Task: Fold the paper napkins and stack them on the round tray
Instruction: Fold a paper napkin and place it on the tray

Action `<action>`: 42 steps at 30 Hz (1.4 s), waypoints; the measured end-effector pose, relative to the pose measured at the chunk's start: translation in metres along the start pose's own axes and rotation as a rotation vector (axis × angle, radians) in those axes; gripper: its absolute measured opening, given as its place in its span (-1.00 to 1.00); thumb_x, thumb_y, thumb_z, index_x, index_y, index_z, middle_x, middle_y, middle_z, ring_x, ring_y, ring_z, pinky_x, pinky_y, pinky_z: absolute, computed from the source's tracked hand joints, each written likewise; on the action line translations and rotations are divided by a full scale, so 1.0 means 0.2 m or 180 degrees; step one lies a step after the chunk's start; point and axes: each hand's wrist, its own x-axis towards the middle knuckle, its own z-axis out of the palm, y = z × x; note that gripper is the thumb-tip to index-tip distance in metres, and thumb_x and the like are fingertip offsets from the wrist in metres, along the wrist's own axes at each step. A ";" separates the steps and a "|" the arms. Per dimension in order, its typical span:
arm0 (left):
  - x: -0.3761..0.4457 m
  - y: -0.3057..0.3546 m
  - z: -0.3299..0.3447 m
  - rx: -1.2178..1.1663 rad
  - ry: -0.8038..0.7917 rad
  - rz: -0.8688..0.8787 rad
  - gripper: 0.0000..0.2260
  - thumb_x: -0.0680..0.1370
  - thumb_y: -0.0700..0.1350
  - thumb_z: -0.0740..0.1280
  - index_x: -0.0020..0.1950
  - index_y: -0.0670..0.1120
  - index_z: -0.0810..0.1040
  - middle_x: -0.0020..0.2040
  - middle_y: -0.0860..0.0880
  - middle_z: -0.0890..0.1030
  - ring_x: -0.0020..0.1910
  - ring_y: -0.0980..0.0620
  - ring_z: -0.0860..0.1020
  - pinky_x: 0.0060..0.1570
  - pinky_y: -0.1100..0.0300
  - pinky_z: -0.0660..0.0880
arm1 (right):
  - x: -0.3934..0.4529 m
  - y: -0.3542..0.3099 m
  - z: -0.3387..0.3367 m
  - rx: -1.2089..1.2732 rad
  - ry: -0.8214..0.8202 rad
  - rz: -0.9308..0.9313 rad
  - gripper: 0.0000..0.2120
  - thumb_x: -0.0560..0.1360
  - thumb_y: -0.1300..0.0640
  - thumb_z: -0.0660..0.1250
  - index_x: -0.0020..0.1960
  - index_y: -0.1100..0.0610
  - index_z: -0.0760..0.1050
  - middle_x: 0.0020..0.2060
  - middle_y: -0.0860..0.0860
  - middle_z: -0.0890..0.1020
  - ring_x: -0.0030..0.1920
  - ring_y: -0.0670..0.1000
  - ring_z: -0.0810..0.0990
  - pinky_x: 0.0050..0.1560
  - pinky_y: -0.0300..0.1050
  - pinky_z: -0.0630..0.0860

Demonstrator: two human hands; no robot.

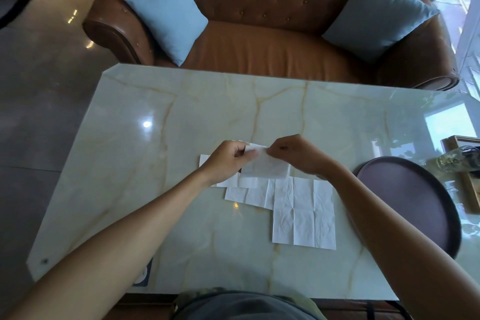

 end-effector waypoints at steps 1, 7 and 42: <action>0.00 0.00 -0.01 -0.0094 0.0008 -0.0002 -0.34 0.52 0.28 0.35 -0.11 -0.39 0.44 -0.25 -0.03 0.39 -0.23 0.00 0.36 -0.17 0.07 0.35 | 0.00 0.00 0.00 0.0092 0.0011 0.0004 -0.73 0.58 0.10 0.39 -0.19 0.28 0.59 -0.33 0.03 0.45 -0.28 -0.07 0.36 -0.20 -0.09 0.28; -0.05 0.00 -0.06 -0.0544 0.0082 -0.0225 -0.44 0.50 0.19 0.39 0.05 -0.37 0.58 -0.13 -0.15 0.60 -0.13 -0.06 0.54 -0.07 -0.02 0.52 | -0.04 0.07 -0.07 0.0713 0.0156 0.0173 -0.85 0.58 0.22 0.37 -0.07 0.27 0.69 -0.18 0.22 0.73 -0.17 0.12 0.70 0.16 0.16 0.59; -0.09 -0.05 0.02 0.1568 -0.0390 0.0248 -0.83 0.64 -0.01 0.34 0.10 -0.01 0.70 0.04 0.04 0.59 0.07 0.03 0.55 0.11 0.08 0.50 | -0.15 0.14 0.32 -0.0670 0.0470 0.0210 -0.69 0.50 0.03 0.47 0.23 0.01 0.59 0.17 -0.09 0.55 0.14 -0.08 0.53 0.17 -0.15 0.42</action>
